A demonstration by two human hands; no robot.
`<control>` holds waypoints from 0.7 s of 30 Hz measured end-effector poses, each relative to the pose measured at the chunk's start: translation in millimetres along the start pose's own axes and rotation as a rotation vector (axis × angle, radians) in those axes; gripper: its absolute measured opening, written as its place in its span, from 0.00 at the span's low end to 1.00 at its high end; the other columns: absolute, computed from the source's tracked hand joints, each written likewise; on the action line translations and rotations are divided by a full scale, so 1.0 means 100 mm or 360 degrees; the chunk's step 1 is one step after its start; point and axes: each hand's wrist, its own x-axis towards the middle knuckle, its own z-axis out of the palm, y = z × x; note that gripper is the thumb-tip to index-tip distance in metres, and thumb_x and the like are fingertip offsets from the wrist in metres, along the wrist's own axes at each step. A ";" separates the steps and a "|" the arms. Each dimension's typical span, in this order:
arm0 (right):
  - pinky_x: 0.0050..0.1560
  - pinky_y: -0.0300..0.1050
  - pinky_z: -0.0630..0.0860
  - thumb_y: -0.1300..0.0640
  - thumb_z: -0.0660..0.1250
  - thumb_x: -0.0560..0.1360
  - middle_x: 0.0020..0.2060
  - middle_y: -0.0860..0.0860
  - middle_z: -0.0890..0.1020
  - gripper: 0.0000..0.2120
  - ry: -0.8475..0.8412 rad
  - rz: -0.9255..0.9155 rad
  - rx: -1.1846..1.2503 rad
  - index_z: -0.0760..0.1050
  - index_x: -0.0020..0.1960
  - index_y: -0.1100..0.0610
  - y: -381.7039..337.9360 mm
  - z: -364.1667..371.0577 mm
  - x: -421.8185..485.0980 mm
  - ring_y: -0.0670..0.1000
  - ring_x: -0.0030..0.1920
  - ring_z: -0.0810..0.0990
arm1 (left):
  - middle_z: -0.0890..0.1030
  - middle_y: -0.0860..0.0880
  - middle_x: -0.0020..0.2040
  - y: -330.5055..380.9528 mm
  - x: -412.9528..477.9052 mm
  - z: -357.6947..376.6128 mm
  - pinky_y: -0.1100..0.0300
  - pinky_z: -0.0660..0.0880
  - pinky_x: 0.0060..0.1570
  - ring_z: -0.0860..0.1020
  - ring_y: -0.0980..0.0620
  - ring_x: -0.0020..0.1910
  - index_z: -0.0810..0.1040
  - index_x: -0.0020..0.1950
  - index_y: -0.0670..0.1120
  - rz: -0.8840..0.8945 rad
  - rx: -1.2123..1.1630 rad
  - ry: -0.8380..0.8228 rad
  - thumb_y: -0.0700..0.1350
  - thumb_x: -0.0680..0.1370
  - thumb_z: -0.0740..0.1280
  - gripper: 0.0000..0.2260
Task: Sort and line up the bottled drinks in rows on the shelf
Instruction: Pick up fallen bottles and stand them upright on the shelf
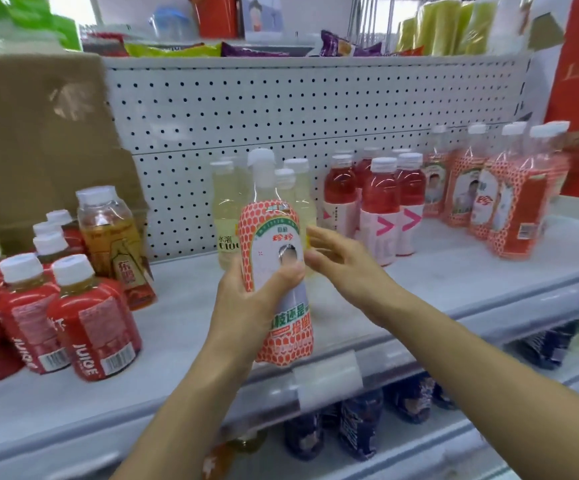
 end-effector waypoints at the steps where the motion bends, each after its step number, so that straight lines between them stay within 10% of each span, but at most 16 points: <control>1: 0.61 0.42 0.76 0.53 0.64 0.81 0.59 0.45 0.82 0.16 0.0058 -0.0029 0.0011 0.76 0.68 0.52 -0.05 -0.16 -0.06 0.44 0.58 0.80 | 0.85 0.52 0.51 -0.01 -0.01 0.16 0.50 0.83 0.44 0.85 0.50 0.47 0.75 0.63 0.54 0.0004 0.0004 0.0041 0.52 0.68 0.75 0.24; 5: 0.57 0.49 0.78 0.38 0.60 0.75 0.51 0.45 0.86 0.21 -0.0192 -0.0041 0.0125 0.81 0.56 0.51 -0.26 -0.87 -0.30 0.46 0.55 0.83 | 0.82 0.55 0.53 -0.04 -0.03 0.94 0.50 0.83 0.48 0.84 0.53 0.50 0.68 0.64 0.56 0.0080 0.0054 0.0158 0.59 0.64 0.79 0.33; 9: 0.41 0.36 0.79 0.51 0.73 0.71 0.42 0.48 0.87 0.12 -0.0264 0.0005 0.0127 0.80 0.52 0.56 -0.32 -1.60 -0.48 0.46 0.43 0.86 | 0.82 0.60 0.50 -0.07 -0.04 1.82 0.62 0.81 0.44 0.83 0.61 0.48 0.64 0.65 0.55 0.0217 0.0098 0.0060 0.54 0.65 0.76 0.33; 15: 0.43 0.39 0.82 0.51 0.76 0.68 0.43 0.48 0.87 0.15 0.0021 -0.0046 0.0031 0.79 0.52 0.52 -0.13 -2.69 -0.66 0.47 0.44 0.86 | 0.83 0.58 0.54 -0.18 0.15 2.92 0.61 0.81 0.49 0.83 0.59 0.52 0.68 0.64 0.57 0.0200 0.0213 -0.0297 0.47 0.75 0.75 0.22; 21: 0.47 0.47 0.81 0.46 0.76 0.63 0.46 0.46 0.86 0.23 0.0572 -0.0092 0.0044 0.76 0.54 0.51 0.27 -3.59 -0.58 0.45 0.45 0.85 | 0.62 0.54 0.77 -0.43 0.57 3.48 0.51 0.66 0.72 0.65 0.55 0.73 0.51 0.80 0.57 0.0004 0.0766 -0.0452 0.56 0.71 0.76 0.45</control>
